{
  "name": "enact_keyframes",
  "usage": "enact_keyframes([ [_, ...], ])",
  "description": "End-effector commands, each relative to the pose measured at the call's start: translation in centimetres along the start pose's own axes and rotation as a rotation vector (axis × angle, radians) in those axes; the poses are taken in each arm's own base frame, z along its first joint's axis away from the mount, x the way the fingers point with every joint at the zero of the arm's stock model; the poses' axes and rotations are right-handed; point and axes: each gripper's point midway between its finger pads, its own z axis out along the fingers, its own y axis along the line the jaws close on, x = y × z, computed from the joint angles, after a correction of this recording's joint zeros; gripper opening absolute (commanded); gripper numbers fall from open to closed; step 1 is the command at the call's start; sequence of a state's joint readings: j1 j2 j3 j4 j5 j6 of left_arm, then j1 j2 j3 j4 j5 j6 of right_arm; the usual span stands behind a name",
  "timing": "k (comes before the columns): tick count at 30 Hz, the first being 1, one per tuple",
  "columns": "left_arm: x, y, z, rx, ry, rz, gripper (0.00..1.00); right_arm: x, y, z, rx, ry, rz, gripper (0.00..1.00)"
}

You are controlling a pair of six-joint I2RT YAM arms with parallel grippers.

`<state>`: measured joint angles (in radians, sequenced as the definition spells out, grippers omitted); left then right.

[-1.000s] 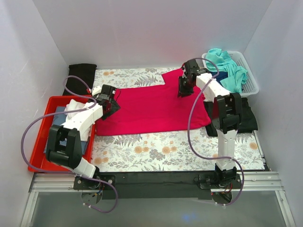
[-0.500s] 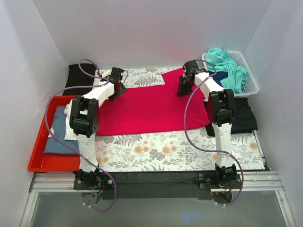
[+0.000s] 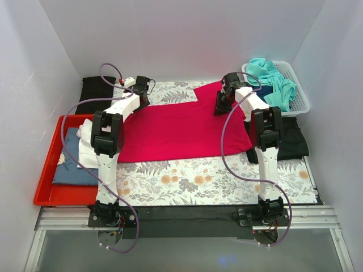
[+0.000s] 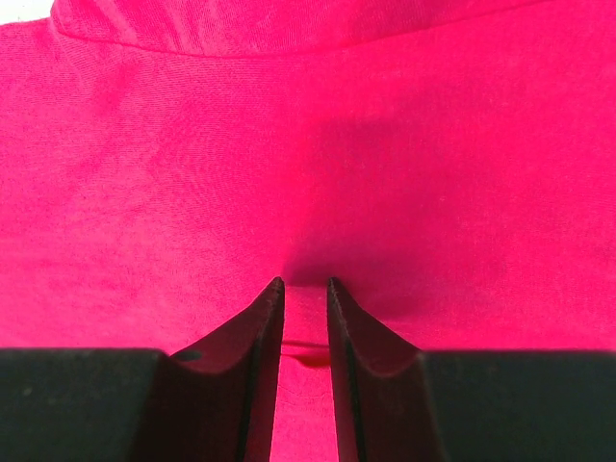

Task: Fold and stack the t-shirts
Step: Fold the flattened tshirt in 1/3 of the way, then grap the side of the flattened tshirt furthest away from the robot with both arms

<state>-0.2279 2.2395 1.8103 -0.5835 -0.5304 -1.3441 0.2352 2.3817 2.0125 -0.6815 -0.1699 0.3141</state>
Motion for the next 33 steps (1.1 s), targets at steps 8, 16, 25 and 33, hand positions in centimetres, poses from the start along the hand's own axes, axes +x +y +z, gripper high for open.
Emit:
enact_keyframes([
  [8, -1.4, 0.7, 1.4, -0.095, -0.044, 0.046, 0.50, 0.7, -0.5, 0.0, 0.018, 0.020, 0.017, 0.30],
  [16, -2.0, 1.4, 1.2, -0.124, -0.057, 0.043, 0.16, 1.1, -0.9, 0.1, 0.027, 0.031, 0.023, 0.29],
  [25, -2.6, 2.4, 0.0, -0.139, -0.067, 0.037, 0.00, 0.2, -0.4, -0.6, 0.024, 0.005, 0.020, 0.28],
  [33, -5.8, 3.5, -5.0, -0.093, -0.124, -0.014, 0.00, -3.0, 0.7, -4.7, 0.036, -0.115, -0.012, 0.29],
])
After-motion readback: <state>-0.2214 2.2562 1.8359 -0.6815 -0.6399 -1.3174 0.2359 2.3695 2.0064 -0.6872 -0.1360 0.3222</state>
